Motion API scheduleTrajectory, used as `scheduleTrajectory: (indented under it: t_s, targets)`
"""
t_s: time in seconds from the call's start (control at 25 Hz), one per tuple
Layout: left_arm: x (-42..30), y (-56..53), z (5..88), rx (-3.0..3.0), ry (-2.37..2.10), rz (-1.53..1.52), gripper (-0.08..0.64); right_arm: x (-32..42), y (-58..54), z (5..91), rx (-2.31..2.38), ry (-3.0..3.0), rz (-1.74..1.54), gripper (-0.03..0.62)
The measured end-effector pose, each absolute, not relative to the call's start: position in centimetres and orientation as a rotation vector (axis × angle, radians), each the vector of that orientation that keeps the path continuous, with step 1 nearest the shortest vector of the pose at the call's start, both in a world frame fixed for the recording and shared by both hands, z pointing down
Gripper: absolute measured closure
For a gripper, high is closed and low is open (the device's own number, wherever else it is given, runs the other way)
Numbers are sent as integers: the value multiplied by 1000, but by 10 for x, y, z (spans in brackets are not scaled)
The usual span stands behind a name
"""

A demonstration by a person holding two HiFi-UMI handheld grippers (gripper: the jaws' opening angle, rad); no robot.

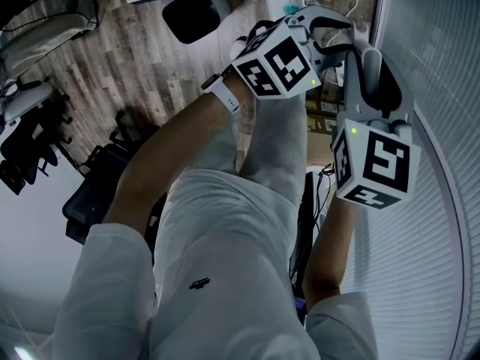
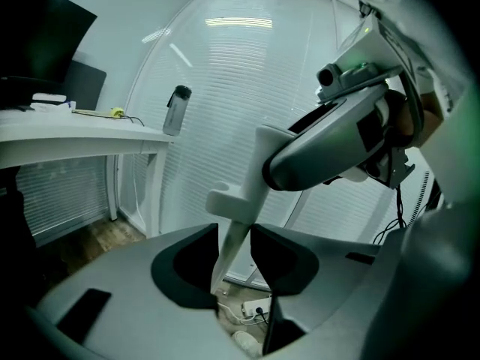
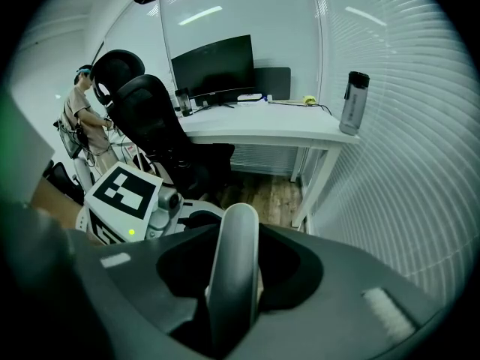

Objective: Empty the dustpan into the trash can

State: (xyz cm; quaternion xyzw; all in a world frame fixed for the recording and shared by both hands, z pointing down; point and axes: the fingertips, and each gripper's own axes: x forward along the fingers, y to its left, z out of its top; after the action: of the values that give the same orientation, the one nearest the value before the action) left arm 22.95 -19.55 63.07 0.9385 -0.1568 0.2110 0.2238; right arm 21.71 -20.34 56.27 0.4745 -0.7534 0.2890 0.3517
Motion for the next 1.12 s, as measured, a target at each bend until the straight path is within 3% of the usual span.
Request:
scheduleTrajectory:
  t_s: [0.4,1.12]
  targets:
    - [247,-194,634,2722,-149,628,449,214,-204,560,1218,-1958,768,457]
    - [240,-179,618,2695,-147,616,453,206,-190,546,1183,-1962,727,460]
